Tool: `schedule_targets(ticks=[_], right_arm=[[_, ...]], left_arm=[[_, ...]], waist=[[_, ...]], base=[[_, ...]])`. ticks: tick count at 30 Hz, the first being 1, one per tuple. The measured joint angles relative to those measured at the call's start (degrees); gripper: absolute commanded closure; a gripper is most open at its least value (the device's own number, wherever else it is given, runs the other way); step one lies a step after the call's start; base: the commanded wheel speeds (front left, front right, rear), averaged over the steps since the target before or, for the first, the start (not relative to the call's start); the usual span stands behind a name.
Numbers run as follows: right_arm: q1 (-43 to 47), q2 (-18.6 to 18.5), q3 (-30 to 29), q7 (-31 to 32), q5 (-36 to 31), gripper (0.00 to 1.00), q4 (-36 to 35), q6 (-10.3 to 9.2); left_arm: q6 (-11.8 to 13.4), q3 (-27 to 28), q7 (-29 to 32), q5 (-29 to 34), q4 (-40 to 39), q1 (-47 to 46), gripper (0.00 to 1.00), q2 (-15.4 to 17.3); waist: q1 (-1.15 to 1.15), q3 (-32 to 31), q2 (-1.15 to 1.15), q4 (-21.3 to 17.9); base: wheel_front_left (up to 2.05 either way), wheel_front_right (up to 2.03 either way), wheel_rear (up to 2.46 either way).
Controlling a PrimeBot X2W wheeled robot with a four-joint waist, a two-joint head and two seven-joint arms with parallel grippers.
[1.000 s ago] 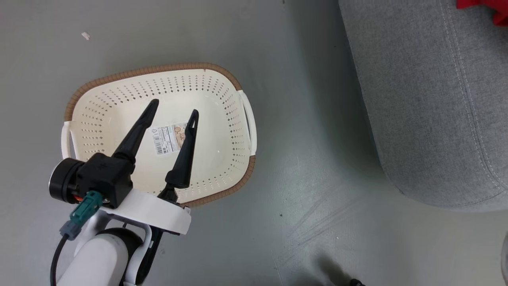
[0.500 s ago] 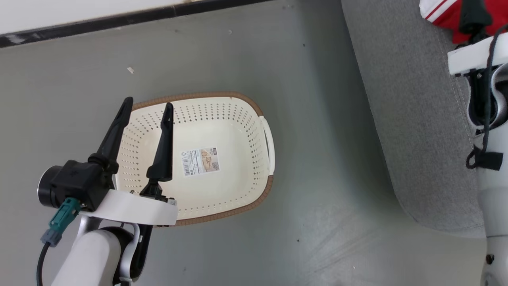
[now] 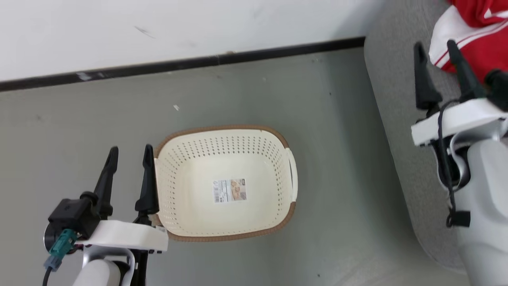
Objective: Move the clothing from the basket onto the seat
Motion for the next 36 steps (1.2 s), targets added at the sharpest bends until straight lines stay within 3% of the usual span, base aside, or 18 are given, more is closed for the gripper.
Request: schedule_targets(ticks=[18, 36], right_arm=[[15.93, 1.13, 0.34, 0.00, -3.24, 0.00, -2.60, -0.01], [28.59, 2.22, -3.61, 0.00, -4.06, 0.00, -4.98, -0.01]], left_arm=[[-0.81, -1.37, -1.51, 0.79, 7.89, 5.91, 0.00, 1.27], [-2.29, -3.76, -2.05, 2.29, 11.20, 10.26, 0.00, 2.27]], waist=[[0.00, -11.25, 0.00, 5.04], [0.00, -20.22, 0.00, 8.40]], base=[[0.00, 0.00, 0.00], [0.00, 0.00, 0.00]])
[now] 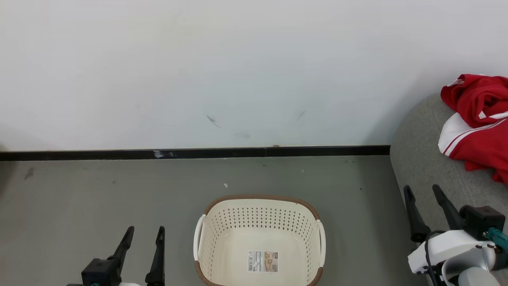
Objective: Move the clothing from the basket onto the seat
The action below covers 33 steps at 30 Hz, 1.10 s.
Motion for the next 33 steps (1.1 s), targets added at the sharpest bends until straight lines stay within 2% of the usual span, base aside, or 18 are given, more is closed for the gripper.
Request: schedule_targets(ticks=[2, 3, 12, 27, 33], right_arm=[[1.05, 0.14, -0.13, 0.00, 0.00, 0.00, -0.35, 0.01], [1.55, 0.21, -0.15, 0.00, 0.00, 1.00, -0.48, 0.01], [4.60, 2.05, -0.82, 0.56, 0.93, 1.00, 4.06, 0.03], [1.91, 2.02, -4.54, 6.49, 12.73, 1.00, 6.12, 0.03], [1.49, 2.00, -5.43, 9.01, 18.61, 1.00, 6.32, 0.03]], left_arm=[[-0.04, -0.33, 0.00, 0.11, 0.16, 0.29, 0.00, 0.03], [-0.04, -0.41, 0.00, 0.11, 0.18, 0.42, 1.00, 0.03], [-0.12, -1.15, 0.40, -1.13, 3.28, 2.80, 1.00, -1.79], [-2.35, 1.33, 2.69, -12.09, 3.34, 2.76, 1.00, -2.30], [-3.10, 2.91, 3.88, -16.61, 3.52, 2.63, 1.00, -2.67]], waist=[[0.00, -0.74, 0.00, 0.26], [0.00, -1.07, 0.00, 0.39], [0.00, -1.29, 0.00, 0.54], [0.03, -1.27, 0.00, 0.28], [0.28, -1.32, 0.00, -0.27]], base=[[0.00, 0.00, 0.00], [0.00, 0.00, 0.00], [0.00, 0.00, 0.00], [0.00, 0.00, 0.00], [0.00, 0.00, 0.00]])
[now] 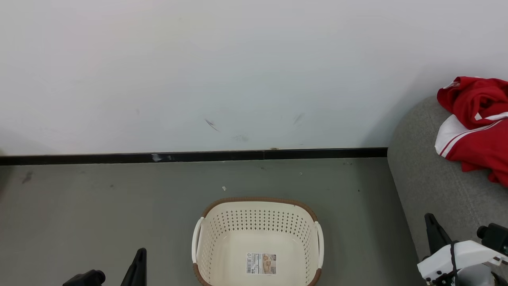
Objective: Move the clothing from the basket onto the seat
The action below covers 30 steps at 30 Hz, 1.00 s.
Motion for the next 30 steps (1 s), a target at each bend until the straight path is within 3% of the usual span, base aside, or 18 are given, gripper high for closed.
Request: schedule_targets(ticks=[9, 16, 21, 30], right_arm=[[-0.73, -0.10, -0.31, 2.88, 8.20, 1.00, -0.15, -0.01], [-0.72, -0.20, -0.36, 4.83, 15.50, 1.00, -0.82, -0.01], [-0.70, -0.26, -0.27, 5.64, 20.96, 1.00, -1.57, -0.02], [-0.65, -0.42, 0.10, 6.82, 28.24, 1.00, -2.26, -0.02]], left_arm=[[-1.52, 1.88, 1.78, -6.37, 0.12, -0.41, 1.00, -0.42], [-2.97, 3.41, 3.32, -11.78, 0.38, -0.59, 1.00, -0.65], [-3.54, 4.56, 4.35, -16.00, 0.68, -0.74, 1.00, -0.83], [-5.01, 6.16, 5.66, -21.35, 1.23, -1.82, 1.00, -1.08]], waist=[[0.48, -0.29, 0.00, -0.74], [0.71, -0.60, 0.00, -1.19], [0.69, -0.67, 0.00, -1.48], [0.32, -0.44, 0.00, -1.85]], base=[[0.00, 0.00, 0.00], [0.00, 0.00, 0.00], [0.00, 0.00, 0.00], [0.00, 0.00, 0.00]])
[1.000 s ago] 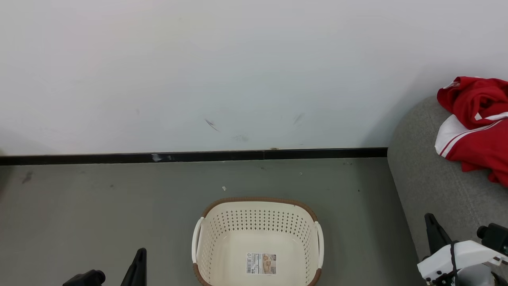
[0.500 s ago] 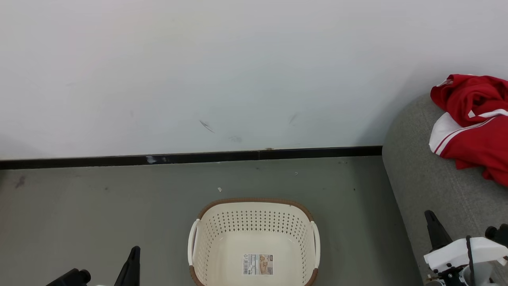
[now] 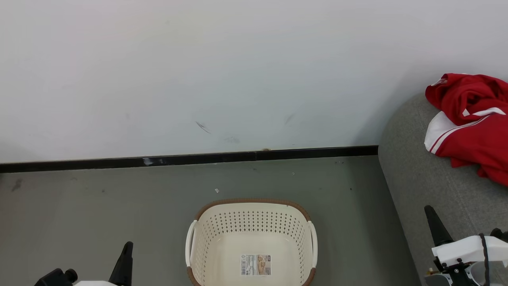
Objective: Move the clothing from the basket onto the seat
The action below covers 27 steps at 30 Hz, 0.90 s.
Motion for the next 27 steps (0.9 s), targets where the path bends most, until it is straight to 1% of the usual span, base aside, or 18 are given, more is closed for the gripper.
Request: schedule_targets(ticks=[7, 12, 18, 27], right_arm=[[0.01, -0.18, 0.43, 1.16, 6.30, 1.00, -0.82, -0.01], [0.02, -0.22, 0.82, 1.83, 10.95, 1.00, -1.36, -0.01], [0.03, -0.33, 1.27, 2.61, 16.23, 1.00, -2.01, -0.01], [0.11, -0.46, 1.68, 3.92, 24.27, 1.00, -3.20, -0.01]], left_arm=[[-1.02, 1.24, 1.22, -4.86, 0.51, -0.51, 1.00, -0.24], [-1.67, 2.25, 2.19, -8.20, 0.89, -1.22, 1.00, -0.36], [-2.76, 3.42, 3.16, -12.50, 1.34, -1.75, 1.00, -0.68], [-4.05, 5.13, 4.75, -18.38, 1.92, -2.43, 1.00, -1.27]], waist=[[-0.34, 0.39, 0.00, -0.32], [-0.47, 0.66, 0.00, -0.55], [-0.53, 0.89, 0.00, -0.81], [-0.55, 1.07, 0.00, -1.23]], base=[[0.00, 0.00, 0.00], [0.00, 0.00, 0.00], [0.00, 0.00, 0.00], [0.00, 0.00, 0.00]])
